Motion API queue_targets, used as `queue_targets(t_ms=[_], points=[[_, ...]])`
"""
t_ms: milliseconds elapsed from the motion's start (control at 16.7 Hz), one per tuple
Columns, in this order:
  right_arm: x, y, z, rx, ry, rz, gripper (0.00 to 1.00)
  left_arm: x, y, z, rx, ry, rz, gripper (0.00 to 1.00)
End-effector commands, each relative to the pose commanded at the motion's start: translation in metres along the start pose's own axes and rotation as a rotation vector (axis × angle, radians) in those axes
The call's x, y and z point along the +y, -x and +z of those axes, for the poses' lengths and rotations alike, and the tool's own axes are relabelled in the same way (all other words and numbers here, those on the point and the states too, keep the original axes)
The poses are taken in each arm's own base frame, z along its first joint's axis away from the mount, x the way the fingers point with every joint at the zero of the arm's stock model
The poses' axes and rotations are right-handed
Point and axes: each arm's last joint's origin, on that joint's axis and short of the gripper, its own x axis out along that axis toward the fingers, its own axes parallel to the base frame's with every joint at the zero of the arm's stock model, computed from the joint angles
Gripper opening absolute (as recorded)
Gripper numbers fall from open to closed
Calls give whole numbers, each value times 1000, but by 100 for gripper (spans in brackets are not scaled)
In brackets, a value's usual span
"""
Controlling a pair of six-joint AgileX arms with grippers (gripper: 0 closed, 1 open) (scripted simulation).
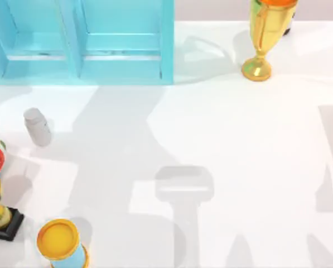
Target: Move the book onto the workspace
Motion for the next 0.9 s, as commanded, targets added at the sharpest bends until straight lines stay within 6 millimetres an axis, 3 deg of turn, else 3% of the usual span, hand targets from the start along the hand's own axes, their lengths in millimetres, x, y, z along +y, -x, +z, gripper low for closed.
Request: queue_targets(t_ms=[240, 420, 660, 900], points=[[0, 0, 0, 0, 0, 0, 100, -104, -49, -28, 151, 385, -96, 0], [0, 0, 0, 0, 0, 0, 100, -194, -62, -57, 287, 680, -94, 0], [0, 0, 0, 0, 0, 0, 100, -297, -48, -118, 450, 1001, 77, 0], [0, 0, 0, 0, 0, 0, 100, -365, -11, -199, 453, 1151, 375, 0]])
